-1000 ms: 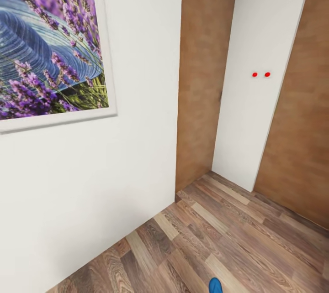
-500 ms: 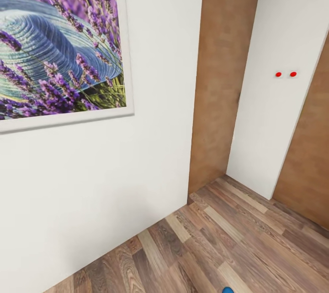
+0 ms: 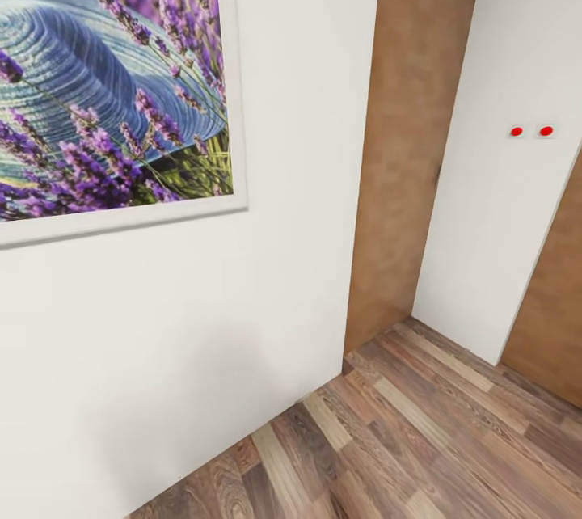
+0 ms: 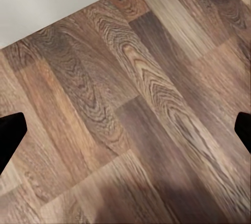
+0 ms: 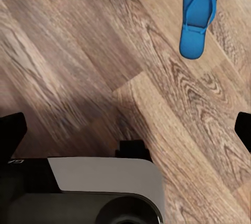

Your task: In the bedroom, move the book from the bed onto either nightstand, and place the two sandals side by side next to the bed.

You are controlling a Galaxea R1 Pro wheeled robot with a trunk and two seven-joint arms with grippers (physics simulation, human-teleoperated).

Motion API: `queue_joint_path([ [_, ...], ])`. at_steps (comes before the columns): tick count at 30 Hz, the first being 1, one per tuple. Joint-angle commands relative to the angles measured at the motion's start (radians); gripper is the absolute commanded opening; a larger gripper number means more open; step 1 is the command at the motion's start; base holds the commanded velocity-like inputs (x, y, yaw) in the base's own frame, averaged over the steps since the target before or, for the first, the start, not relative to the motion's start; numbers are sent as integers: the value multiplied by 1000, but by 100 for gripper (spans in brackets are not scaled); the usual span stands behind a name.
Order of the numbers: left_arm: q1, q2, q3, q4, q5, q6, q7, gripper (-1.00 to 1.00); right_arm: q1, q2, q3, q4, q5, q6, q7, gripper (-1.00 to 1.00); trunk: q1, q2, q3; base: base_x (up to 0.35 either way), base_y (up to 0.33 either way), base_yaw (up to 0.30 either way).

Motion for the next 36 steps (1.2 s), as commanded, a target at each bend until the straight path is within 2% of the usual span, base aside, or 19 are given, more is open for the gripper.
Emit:
queue_joint_path([
  [1,0,0,1,0,1,-3,0,100,0,0,-3,0,-1,-2,0,100,0,-1,-1,262,160,0],
  [13,0,0,1,0,1,-3,0,100,0,0,-3,0,-1,-2,3,100,0,-1,-1,143,83,-42],
  [36,0,0,1,1,1,-3,0,100,0,0,-3,0,-2,-2,3,100,0,-1,-1,2,1,-271],
])
